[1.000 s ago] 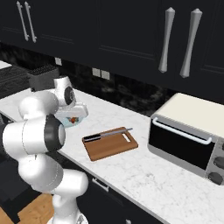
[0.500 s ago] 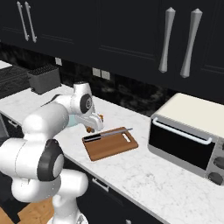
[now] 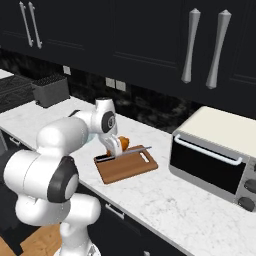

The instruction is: Pick up the knife from the drawer and place it on the cutting board. Then place the meat from the plate to the cutting board.

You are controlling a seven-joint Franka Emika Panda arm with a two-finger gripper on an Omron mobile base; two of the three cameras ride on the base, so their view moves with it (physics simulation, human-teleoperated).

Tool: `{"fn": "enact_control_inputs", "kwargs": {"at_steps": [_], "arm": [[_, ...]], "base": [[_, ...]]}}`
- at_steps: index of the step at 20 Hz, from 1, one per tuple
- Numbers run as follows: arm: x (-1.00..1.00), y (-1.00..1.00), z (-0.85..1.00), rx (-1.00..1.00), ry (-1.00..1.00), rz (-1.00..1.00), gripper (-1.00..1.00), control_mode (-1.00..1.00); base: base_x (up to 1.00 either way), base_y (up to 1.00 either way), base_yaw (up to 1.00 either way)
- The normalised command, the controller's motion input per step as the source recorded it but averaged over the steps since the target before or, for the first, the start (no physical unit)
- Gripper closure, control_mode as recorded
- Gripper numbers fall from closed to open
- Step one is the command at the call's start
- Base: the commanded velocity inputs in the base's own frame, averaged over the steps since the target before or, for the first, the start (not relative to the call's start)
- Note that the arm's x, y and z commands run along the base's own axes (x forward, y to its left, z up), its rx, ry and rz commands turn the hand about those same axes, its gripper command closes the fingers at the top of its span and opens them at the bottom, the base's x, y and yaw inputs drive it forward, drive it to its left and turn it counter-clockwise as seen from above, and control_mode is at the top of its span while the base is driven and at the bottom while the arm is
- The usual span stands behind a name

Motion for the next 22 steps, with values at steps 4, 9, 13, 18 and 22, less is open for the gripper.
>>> {"fn": "enact_control_inputs", "kwargs": {"at_steps": [4,9,13,18,22], "arm": [[0.00,0.00,-0.38,0.00,0.00,-0.17,1.00,-1.00],[0.11,0.00,-0.38,0.00,0.00,-0.17,1.00,-1.00],[0.22,0.00,-0.26,0.00,0.00,-0.16,1.00,-1.00],[0.07,0.00,-0.02,0.00,0.00,-0.15,-1.00,-1.00],[0.05,0.00,0.00,0.00,0.00,-0.11,-1.00,-1.00]], "base": [[0.00,0.00,0.00],[0.00,0.00,0.00],[0.00,0.00,0.00],[0.00,0.00,0.00],[0.00,0.00,0.00]]}}
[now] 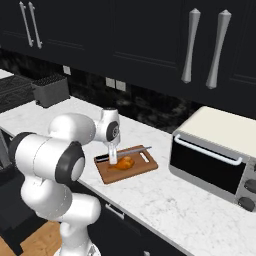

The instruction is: Pick up the knife from the drawer and place it on the cutting board. Then place the meat from the plate to the cutting board.

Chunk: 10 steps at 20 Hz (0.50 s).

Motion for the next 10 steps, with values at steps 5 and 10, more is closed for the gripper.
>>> {"fn": "enact_control_inputs", "kwargs": {"at_steps": [5,10], "arm": [[-0.04,0.00,0.22,0.00,-0.06,-0.07,-1.00,-1.00],[-0.42,0.48,0.92,-0.06,-0.14,0.00,-1.00,-1.00]], "base": [[0.00,0.00,0.00],[0.00,0.00,0.00]]}}
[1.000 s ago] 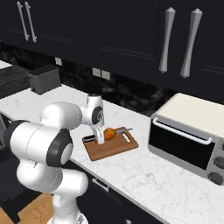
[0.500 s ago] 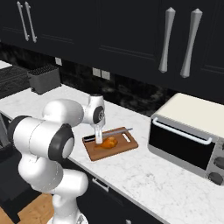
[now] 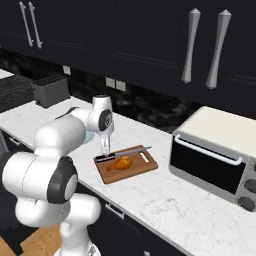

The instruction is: Pick up the knife from the drawer and place it on the cutting board. Then place the meat from the plate to the cutting board.

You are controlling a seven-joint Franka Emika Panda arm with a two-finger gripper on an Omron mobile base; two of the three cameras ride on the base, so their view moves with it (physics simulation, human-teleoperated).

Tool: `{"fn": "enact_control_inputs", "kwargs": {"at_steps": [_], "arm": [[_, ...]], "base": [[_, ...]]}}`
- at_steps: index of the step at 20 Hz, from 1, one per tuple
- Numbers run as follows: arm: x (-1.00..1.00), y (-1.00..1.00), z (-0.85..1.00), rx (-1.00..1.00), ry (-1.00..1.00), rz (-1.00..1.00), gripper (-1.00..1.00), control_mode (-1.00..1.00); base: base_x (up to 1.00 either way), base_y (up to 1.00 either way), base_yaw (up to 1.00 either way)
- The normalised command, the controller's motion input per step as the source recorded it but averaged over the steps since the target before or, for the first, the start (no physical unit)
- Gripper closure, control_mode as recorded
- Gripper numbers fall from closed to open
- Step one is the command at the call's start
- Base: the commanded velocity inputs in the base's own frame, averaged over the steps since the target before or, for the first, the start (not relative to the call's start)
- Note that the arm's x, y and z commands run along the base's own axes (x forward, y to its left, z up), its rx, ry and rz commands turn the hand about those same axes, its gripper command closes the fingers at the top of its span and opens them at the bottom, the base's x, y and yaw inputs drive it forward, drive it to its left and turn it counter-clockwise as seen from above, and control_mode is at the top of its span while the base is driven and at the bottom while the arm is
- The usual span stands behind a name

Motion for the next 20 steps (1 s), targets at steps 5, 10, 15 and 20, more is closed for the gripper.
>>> {"fn": "enact_control_inputs", "kwargs": {"at_steps": [5,10,15,20], "arm": [[-0.24,1.00,0.80,-0.22,-0.11,0.11,-1.00,-1.00],[-0.24,1.00,0.70,-0.26,-0.11,0.26,-1.00,-1.00],[-0.60,0.96,0.17,-0.19,-0.15,0.27,-1.00,-1.00],[-0.38,0.18,0.02,-0.02,-0.11,0.06,-1.00,-1.00]], "base": [[0.00,0.00,0.00],[0.00,0.00,0.00],[0.00,0.00,0.00],[0.00,0.00,0.00]]}}
